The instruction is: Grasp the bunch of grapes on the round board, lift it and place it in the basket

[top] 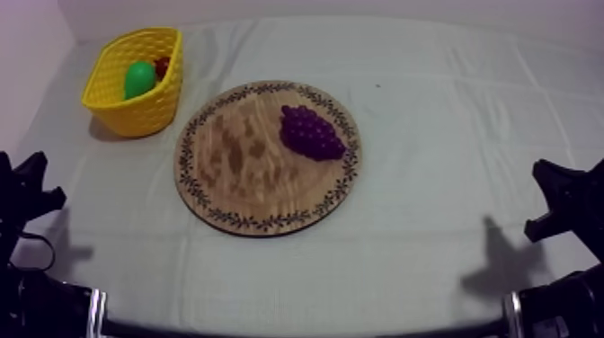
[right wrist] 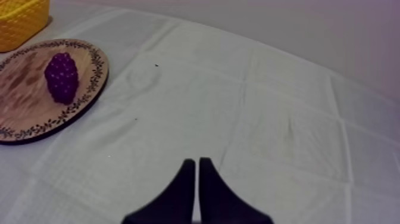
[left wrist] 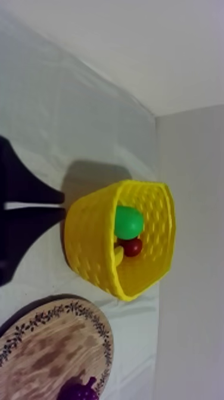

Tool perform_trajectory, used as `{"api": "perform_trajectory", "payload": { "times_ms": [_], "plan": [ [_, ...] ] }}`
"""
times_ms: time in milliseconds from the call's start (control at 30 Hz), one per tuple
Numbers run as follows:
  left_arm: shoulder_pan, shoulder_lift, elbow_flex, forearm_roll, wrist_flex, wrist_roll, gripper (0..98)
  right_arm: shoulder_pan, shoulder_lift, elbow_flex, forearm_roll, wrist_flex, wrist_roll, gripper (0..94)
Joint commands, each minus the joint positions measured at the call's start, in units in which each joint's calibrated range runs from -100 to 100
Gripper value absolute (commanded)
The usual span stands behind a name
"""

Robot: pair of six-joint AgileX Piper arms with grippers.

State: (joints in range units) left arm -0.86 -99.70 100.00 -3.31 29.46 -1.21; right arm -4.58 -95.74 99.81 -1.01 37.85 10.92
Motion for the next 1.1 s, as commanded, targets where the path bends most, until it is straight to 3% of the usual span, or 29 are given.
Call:
{"api": "perform_trajectory", "payload": {
  "times_ms": [0, 467, 633, 867, 1067],
  "plan": [
    [-0.26, -0.04, 0.00, 0.84, 2.63, 0.06, 0.0, -0.02, -0.01, -0.03, 0.01, -0.03, 0.00, 0.4],
    [-0.18, -0.02, -0.52, 0.65, 2.63, -0.01, 3.9, -0.02, -0.01, -0.03, 0.01, -0.03, 0.00, 0.4],
    [0.71, 1.74, -2.55, -0.92, 2.63, 1.22, 4.6, -0.02, -0.01, -0.03, 0.01, -0.03, 0.02, 0.4],
    [2.32, 9.37, -12.91, -1.42, 3.13, 3.31, 3.8, -0.02, -0.01, -0.03, 0.01, -0.03, 0.01, 0.4],
    [4.88, 18.54, -27.19, -1.87, 7.94, 5.74, 3.9, -0.02, -0.01, -0.03, 0.01, -0.03, 0.00, 0.4]
  ]
}}
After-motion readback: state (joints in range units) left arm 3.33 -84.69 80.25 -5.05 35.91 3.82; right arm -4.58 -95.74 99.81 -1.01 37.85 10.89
